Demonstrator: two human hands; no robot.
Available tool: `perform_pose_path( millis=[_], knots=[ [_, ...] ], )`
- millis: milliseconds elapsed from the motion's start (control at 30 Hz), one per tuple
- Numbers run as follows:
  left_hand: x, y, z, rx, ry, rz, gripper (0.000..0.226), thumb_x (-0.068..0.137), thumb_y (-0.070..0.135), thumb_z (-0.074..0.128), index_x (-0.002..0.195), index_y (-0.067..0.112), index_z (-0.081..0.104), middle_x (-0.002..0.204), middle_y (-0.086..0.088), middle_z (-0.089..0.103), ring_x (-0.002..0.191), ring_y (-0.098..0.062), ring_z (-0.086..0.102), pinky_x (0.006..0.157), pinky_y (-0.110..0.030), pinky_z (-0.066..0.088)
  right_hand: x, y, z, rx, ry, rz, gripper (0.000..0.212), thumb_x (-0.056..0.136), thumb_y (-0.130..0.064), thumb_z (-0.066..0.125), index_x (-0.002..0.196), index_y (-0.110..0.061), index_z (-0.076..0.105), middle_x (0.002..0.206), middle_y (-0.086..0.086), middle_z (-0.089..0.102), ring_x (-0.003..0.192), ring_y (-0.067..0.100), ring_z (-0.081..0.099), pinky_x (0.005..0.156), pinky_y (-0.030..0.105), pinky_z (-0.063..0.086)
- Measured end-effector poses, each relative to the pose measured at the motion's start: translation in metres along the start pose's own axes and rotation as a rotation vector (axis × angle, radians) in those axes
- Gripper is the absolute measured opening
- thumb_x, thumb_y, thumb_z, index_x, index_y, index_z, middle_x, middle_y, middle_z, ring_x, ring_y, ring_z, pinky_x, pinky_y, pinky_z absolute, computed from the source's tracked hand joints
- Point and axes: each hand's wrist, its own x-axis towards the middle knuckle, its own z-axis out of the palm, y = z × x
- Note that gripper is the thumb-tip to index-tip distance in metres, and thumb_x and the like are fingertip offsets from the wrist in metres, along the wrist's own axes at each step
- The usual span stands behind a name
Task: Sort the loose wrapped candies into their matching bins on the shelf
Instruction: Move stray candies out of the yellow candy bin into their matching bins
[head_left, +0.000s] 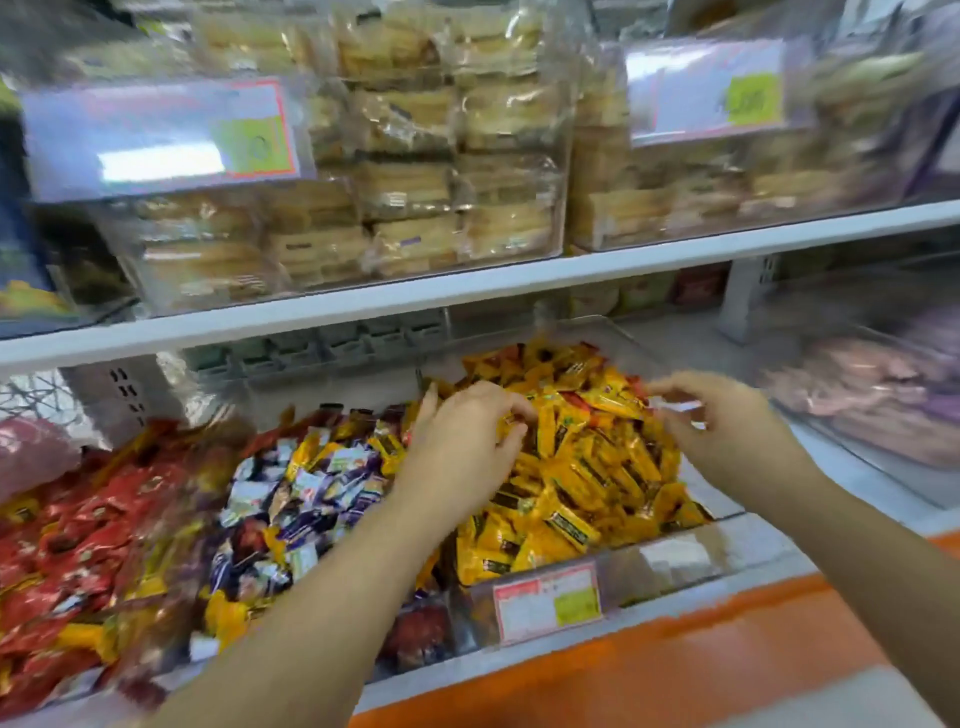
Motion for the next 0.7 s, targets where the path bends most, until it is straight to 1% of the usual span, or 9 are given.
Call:
perform_pose_path(
  millis=[100,167,200,300,367,433,500,600,700],
  knots=[
    [0.026,0.008,0.001,-0.001,0.003,0.032,0.023,0.093,0.027,0.055,0.114,0.033,0.062,0.12,0.007,0.061,0.114,-0.013,0.055,0.1,-0.04,0.043,0.0,0.008,-0.004,0.032,0.021,-0.055,0.022,0.09,-0.006,0.057,0.108,-0.015,0.068,0.104,-0.006,0.058,0.089,0.008,0.055,0.075,0.004,0.038],
    [0.045,0.016,0.006,0.002,-0.067,0.03,0.028,0.094,0.028,0.055,0.121,0.033,0.058,0.123,0.006,0.061,0.115,-0.014,0.054,0.098,-0.033,0.045,0.001,0.011,-0.005,0.066,0.036,-0.087,0.023,0.09,-0.006,0.057,0.108,-0.016,0.068,0.102,-0.011,0.059,0.088,0.005,0.056,0.076,-0.002,0.038],
    [0.054,0.02,0.012,0.014,-0.113,0.034,0.031,0.094,0.028,0.055,0.125,0.032,0.056,0.127,0.005,0.059,0.118,-0.014,0.053,0.098,-0.031,0.044,0.002,0.012,-0.007,0.086,0.036,-0.092,0.023,0.09,-0.006,0.057,0.107,-0.019,0.068,0.099,-0.015,0.059,0.086,0.002,0.057,0.076,-0.003,0.039],
    [0.077,0.029,0.035,0.073,-0.229,0.06,0.043,0.094,0.031,0.055,0.136,0.027,0.048,0.138,0.003,0.052,0.124,-0.015,0.05,0.098,-0.028,0.041,0.004,0.016,-0.012,0.145,0.043,-0.097,0.025,0.09,-0.006,0.058,0.102,-0.027,0.066,0.093,-0.026,0.056,0.082,-0.008,0.057,0.073,0.0,0.042],
    [0.088,0.029,0.048,0.115,-0.28,0.05,0.049,0.092,0.034,0.058,0.139,0.025,0.044,0.139,0.001,0.051,0.125,-0.017,0.049,0.102,-0.031,0.042,0.003,0.019,-0.012,0.172,0.039,-0.108,0.025,0.09,-0.006,0.058,0.103,-0.025,0.067,0.095,-0.021,0.06,0.081,-0.01,0.058,0.073,0.0,0.042],
    [0.094,0.027,0.055,0.15,-0.324,0.052,0.054,0.088,0.037,0.062,0.138,0.026,0.044,0.138,0.001,0.052,0.123,-0.018,0.05,0.101,-0.036,0.044,0.003,0.022,-0.011,0.185,0.015,-0.107,0.026,0.09,-0.006,0.058,0.105,-0.024,0.068,0.099,-0.014,0.062,0.087,-0.007,0.059,0.077,0.0,0.042],
    [0.094,0.025,0.056,0.145,-0.387,0.06,0.055,0.085,0.039,0.066,0.136,0.029,0.047,0.134,0.002,0.053,0.118,-0.017,0.052,0.096,-0.032,0.045,0.003,0.024,-0.011,0.178,-0.003,-0.109,0.027,0.089,-0.005,0.058,0.105,-0.024,0.068,0.102,-0.012,0.064,0.092,-0.003,0.059,0.081,0.002,0.043],
    [0.091,0.024,0.05,0.062,-0.485,0.045,0.051,0.085,0.035,0.067,0.133,0.031,0.05,0.128,0.005,0.056,0.106,-0.011,0.055,0.087,-0.024,0.044,0.003,0.024,-0.011,0.167,-0.008,-0.118,0.026,0.088,-0.005,0.059,0.106,-0.023,0.068,0.106,-0.008,0.065,0.094,0.0,0.059,0.084,0.006,0.043],
    [0.089,0.025,0.045,0.042,-0.542,0.041,0.047,0.086,0.029,0.067,0.13,0.032,0.052,0.121,0.008,0.06,0.096,-0.006,0.058,0.081,-0.022,0.047,0.006,0.019,-0.012,0.088,-0.064,-0.12,0.027,0.09,-0.01,0.058,0.113,-0.023,0.065,0.114,-0.007,0.062,0.097,0.004,0.058,0.084,0.009,0.046]
  ],
)
